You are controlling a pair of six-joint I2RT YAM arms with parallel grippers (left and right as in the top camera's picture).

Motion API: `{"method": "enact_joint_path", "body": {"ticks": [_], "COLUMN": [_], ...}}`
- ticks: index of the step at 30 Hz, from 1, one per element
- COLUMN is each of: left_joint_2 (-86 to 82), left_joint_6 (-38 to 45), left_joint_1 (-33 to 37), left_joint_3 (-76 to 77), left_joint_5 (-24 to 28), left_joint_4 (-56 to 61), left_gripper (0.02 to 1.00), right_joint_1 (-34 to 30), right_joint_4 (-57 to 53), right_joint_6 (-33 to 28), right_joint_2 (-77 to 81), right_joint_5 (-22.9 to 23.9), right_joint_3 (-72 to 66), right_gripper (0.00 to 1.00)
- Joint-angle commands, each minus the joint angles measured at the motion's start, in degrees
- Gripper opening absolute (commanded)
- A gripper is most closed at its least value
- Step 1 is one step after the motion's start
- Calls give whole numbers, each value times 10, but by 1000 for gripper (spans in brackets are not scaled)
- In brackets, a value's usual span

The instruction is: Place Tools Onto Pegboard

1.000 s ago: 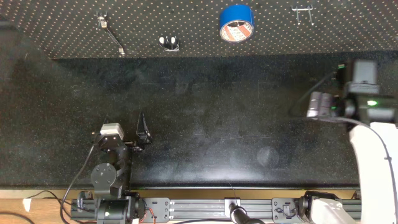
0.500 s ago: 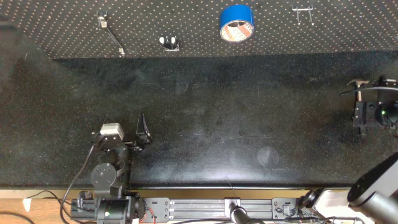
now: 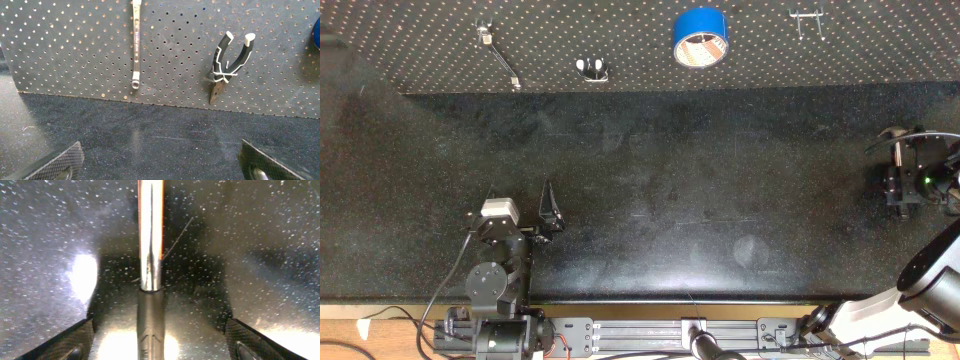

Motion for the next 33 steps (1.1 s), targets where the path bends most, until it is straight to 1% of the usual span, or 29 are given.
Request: {"method": "enact_joint_path", "body": {"ticks": [1,2,3,4,6,7,8,10,11,13,15,16,17,21,23,25,26,33], "left_joint_2": [-2,-2,-2,-2,-2,-2,-2,-2,-2,-2,-2,-2,-2,-2,-2,-2,-2,-2], "left_joint_6": [7,7,7,7,7,7,7,7,7,7,7,7,7,7,7,7,7,7], "left_joint_1": [-2,-2,-2,-2,-2,-2,-2,-2,-2,-2,-2,-2,-2,-2,-2,-2,-2,-2], "left_joint_3": [-1,-1,-1,-1,-1,-1,-1,-1,-1,-1,-1,-1,-1,-1,-1,-1,-1,-1], "left_joint_5": [4,4,4,4,4,4,4,4,4,4,4,4,4,4,4,4,4,4], "left_joint_4": [-5,-5,-5,-5,-5,-5,-5,-5,-5,-5,-5,-5,-5,-5,-5,-5,-5,-5], "left_gripper": [996,998,996,993,996,996,993,996,996,996,996,993,996,996,996,996,993,991], "right_joint_1": [4,4,4,4,7,9,12,21,27,52,83,99,129,245,285,318,327,344], "right_joint_4": [-2,-2,-2,-1,2,6,12,32,46,68,85,94,104,137,150,153,154,169], "right_joint_6": [-8,-8,-8,-8,-8,-7,1,59,105,165,198,221,252,315,317,333,342,342], "right_joint_2": [21,21,21,21,21,19,12,-22,-54,-142,-209,-236,-274,-345,-343,-328,-319,-267], "right_joint_5": [5,5,5,5,4,-5,-26,-82,-110,-156,-177,-178,-177,-173,-171,-140,-127,-128], "right_joint_3": [-2,-3,-3,-3,-3,-3,-3,-3,-3,-3,-3,-3,-3,-3,-3,-3,-3,-3], "right_gripper": [351,290,196,80,77,80,73,75,75,77,75,75,75,75,75,75,75,75]}}
